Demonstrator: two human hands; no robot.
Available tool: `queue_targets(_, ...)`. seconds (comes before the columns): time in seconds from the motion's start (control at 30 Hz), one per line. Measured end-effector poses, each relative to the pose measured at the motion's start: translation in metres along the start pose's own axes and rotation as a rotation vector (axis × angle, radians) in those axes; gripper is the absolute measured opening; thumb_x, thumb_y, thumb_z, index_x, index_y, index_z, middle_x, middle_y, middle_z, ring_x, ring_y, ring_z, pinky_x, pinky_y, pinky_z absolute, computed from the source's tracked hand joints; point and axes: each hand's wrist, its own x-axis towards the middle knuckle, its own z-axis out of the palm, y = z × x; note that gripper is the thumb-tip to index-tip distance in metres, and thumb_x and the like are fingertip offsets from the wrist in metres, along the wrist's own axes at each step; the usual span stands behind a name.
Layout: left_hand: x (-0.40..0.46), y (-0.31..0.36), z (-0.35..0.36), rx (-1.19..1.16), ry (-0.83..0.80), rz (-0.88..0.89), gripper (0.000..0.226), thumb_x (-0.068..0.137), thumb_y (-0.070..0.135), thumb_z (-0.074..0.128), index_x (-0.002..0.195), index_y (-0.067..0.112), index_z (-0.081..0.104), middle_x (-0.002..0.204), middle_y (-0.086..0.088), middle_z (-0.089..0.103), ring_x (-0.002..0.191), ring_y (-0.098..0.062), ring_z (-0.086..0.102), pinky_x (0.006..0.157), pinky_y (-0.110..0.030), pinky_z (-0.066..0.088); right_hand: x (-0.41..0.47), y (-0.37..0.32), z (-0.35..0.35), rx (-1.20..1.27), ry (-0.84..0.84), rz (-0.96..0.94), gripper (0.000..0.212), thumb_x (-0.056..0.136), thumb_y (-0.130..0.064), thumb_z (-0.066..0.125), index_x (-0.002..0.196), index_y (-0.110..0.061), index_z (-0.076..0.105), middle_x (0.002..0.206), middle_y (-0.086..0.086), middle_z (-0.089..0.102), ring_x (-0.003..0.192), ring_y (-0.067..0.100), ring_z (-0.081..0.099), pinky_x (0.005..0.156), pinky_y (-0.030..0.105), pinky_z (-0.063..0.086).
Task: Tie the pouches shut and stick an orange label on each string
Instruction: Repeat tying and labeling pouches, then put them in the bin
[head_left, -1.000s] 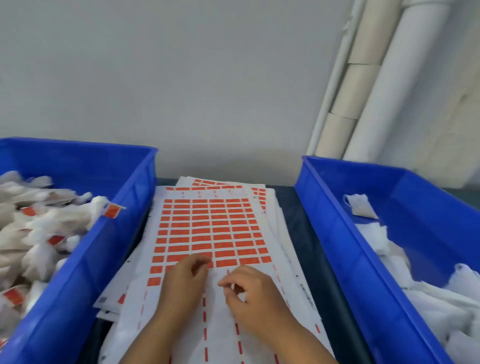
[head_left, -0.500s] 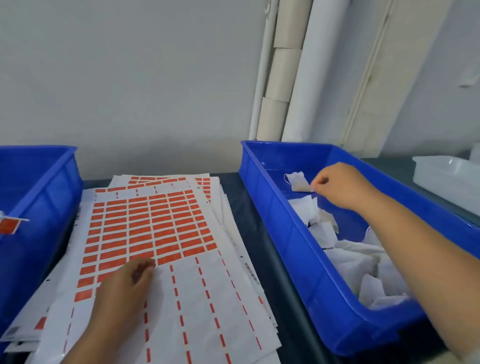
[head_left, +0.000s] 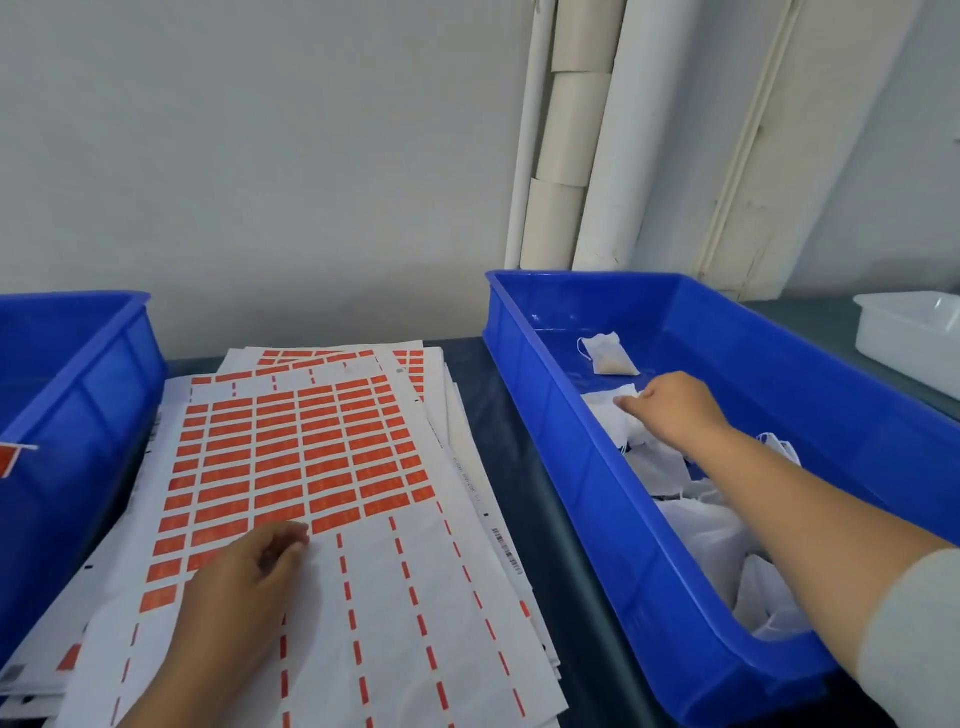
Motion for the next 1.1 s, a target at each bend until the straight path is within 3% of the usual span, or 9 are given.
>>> queue_targets(0.13,-0.002,-0.001,0.0,-0.004,-0.004,0.006,0.02,0.09,0.026,0.058,0.11,0.025,0.063,0.107,0.007,0.06,0.087,-0.012,0.058,0.086,-0.035,0.053,-0.006,-0.008,0.014,-0.154,-0.163,0.079,0.041,0.085,-0.051,0.061,0.074,-0.013,0.05,0.072,0.001,0.053,0.062,0.015,0.049,0.05,0.027,0.034)
queue_targets(0.27,-0.002,-0.002,0.001,-0.002,-0.003,0.008,0.021,0.091,0.027,0.057,0.11,0.025,0.063,0.109,0.007,0.061,0.087,-0.01,0.056,0.086,-0.033,0.051,-0.007,-0.008,0.015,-0.153,-0.158,0.121,0.034,0.082,-0.037,0.067,0.088,-0.008,0.05,0.073,0.001,0.051,0.062,0.014,0.047,0.05,0.026,0.033)
queue_targets(0.33,-0.002,-0.002,0.001,-0.01,-0.003,0.011,0.02,0.091,0.027,0.057,0.11,0.025,0.063,0.109,0.008,0.061,0.087,-0.009,0.055,0.086,-0.032,0.05,-0.009,-0.006,0.013,-0.139,-0.148,0.139,0.032,0.084,-0.035,0.065,0.085,-0.008,0.049,0.073,0.002,0.049,0.062,0.015,0.046,0.05,0.026,0.033)
queue_targets(0.47,-0.001,-0.005,0.002,-0.028,-0.002,0.02,0.018,0.091,0.026,0.057,0.108,0.026,0.063,0.108,0.008,0.062,0.088,-0.009,0.054,0.086,-0.031,0.05,-0.011,-0.005,0.014,-0.081,-0.199,0.208,0.032,0.086,-0.038,0.063,0.094,-0.008,0.058,0.09,0.006,0.062,0.082,0.023,0.06,0.066,0.031,0.046)
queue_targets(0.63,0.0,-0.007,0.001,-0.044,0.001,0.037,0.016,0.091,0.026,0.057,0.105,0.026,0.063,0.104,0.01,0.059,0.087,-0.008,0.054,0.085,-0.031,0.049,-0.013,-0.008,0.011,-0.034,-0.135,0.207,0.025,0.083,-0.026,0.067,0.078,-0.007,0.052,0.075,0.006,0.054,0.069,0.02,0.052,0.054,0.028,0.037)
queue_targets(0.77,0.001,-0.009,0.001,-0.046,-0.003,0.053,0.014,0.091,0.027,0.057,0.103,0.028,0.063,0.098,0.013,0.057,0.084,-0.006,0.053,0.081,-0.027,0.047,-0.018,-0.004,0.01,0.025,-0.232,0.266,0.026,0.088,-0.032,0.06,0.087,-0.006,0.06,0.087,0.008,0.063,0.079,0.025,0.059,0.066,0.031,0.043)
queue_targets(0.87,0.002,-0.01,0.001,-0.047,-0.008,0.058,0.014,0.091,0.026,0.057,0.103,0.027,0.064,0.097,0.014,0.057,0.084,-0.006,0.054,0.081,-0.027,0.047,-0.019,-0.004,0.014,0.041,-0.287,0.244,0.022,0.088,-0.026,0.063,0.083,-0.006,0.053,0.086,0.009,0.055,0.073,0.023,0.051,0.067,0.03,0.043)
queue_targets(0.97,0.004,-0.012,0.002,-0.059,-0.009,0.061,0.014,0.091,0.025,0.057,0.103,0.026,0.064,0.097,0.013,0.057,0.083,-0.006,0.054,0.078,-0.026,0.046,-0.016,-0.009,0.011,0.129,-0.203,0.205,0.02,0.086,-0.02,0.064,0.075,-0.007,0.055,0.086,0.011,0.06,0.076,0.024,0.053,0.069,0.033,0.044)
queue_targets(1.1,0.005,-0.013,0.003,-0.072,-0.013,0.059,0.015,0.091,0.025,0.057,0.103,0.027,0.064,0.096,0.013,0.057,0.082,-0.006,0.054,0.075,-0.023,0.045,-0.014,-0.012,0.003,0.394,-0.092,0.208,0.026,0.085,-0.025,0.068,0.069,-0.007,0.059,0.068,0.002,0.063,0.061,0.016,0.053,0.055,0.028,0.039)
